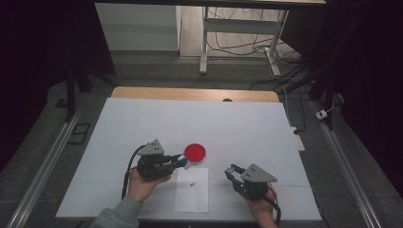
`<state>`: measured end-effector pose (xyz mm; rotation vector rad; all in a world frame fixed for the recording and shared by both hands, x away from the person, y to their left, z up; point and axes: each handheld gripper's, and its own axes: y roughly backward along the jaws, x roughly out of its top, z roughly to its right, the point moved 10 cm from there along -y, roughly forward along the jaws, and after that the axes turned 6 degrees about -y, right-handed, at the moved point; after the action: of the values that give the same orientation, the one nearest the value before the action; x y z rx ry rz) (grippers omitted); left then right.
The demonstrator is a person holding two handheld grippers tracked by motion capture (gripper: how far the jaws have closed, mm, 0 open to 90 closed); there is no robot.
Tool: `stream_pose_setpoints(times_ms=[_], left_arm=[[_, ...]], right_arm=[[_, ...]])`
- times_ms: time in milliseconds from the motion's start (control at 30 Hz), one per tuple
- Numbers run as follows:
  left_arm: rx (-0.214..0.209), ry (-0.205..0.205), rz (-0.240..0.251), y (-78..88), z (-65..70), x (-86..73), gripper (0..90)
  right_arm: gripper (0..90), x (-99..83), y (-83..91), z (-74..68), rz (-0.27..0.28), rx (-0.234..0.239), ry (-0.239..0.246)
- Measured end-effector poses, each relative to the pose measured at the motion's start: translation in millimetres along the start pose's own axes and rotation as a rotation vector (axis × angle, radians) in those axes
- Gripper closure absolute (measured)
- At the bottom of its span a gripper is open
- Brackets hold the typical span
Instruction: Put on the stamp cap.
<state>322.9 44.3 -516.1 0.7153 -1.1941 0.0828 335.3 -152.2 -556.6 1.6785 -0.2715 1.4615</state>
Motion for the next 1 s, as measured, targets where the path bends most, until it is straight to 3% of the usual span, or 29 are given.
stream_pose_setpoints(times_ms=[300,1000], left_arm=[[-0.008,-0.004,0.003,-2.4,3.7,1.8,75.8],[-0.016,-0.008,0.007,-5.1,7.4,4.4,75.8]], right_arm=[[64.2,2.5,-11.5,-20.6,-0.006,0.028,0.027],[64.2,3.4,-20.3,-34.4,-0.013,0.055,0.042]])
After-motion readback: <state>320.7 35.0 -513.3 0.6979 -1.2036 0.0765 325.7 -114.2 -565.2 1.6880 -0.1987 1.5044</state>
